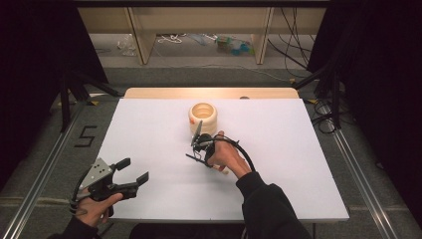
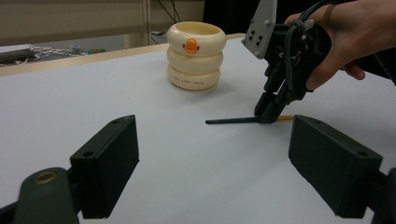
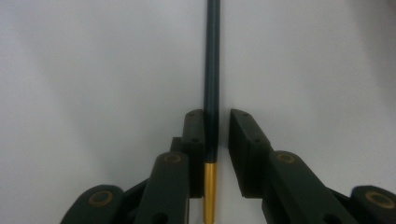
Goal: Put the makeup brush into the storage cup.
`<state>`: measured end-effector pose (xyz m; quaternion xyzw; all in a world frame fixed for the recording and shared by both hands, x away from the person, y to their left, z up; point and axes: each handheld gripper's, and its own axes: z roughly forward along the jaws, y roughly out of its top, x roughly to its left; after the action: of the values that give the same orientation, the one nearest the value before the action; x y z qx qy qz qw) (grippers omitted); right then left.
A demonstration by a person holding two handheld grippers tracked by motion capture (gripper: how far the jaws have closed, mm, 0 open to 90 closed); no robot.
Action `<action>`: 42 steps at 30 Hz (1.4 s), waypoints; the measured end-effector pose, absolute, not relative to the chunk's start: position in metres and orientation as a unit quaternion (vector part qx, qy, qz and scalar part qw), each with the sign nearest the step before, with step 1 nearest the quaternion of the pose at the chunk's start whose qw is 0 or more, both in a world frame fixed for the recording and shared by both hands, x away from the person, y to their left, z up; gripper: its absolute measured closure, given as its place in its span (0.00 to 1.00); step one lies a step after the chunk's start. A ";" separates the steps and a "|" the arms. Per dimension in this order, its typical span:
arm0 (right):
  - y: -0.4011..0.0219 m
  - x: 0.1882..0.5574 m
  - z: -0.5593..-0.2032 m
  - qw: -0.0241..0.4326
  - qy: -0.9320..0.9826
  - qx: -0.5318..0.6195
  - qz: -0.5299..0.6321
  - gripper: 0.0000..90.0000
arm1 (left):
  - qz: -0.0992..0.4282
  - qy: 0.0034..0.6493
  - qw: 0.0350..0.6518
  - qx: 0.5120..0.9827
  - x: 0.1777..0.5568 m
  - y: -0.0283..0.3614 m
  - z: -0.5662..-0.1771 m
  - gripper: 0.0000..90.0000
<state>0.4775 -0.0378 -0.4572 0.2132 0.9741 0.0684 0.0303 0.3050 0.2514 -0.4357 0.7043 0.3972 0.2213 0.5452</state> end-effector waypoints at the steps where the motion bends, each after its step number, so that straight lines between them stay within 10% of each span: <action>1: -0.038 0.477 -0.457 0.029 0.974 0.214 0.068 0.86 | 0.221 0.397 0.545 0.704 0.305 0.251 -0.436 0.18; 42: -0.050 0.453 -0.426 0.053 0.979 0.172 0.098 0.93 | 0.222 0.399 0.540 0.707 0.305 0.251 -0.437 0.18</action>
<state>0.4534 -0.0495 -0.4263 0.1716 0.9789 0.0976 0.0533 0.3052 0.2513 -0.4369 0.7066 0.3991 0.2225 0.5403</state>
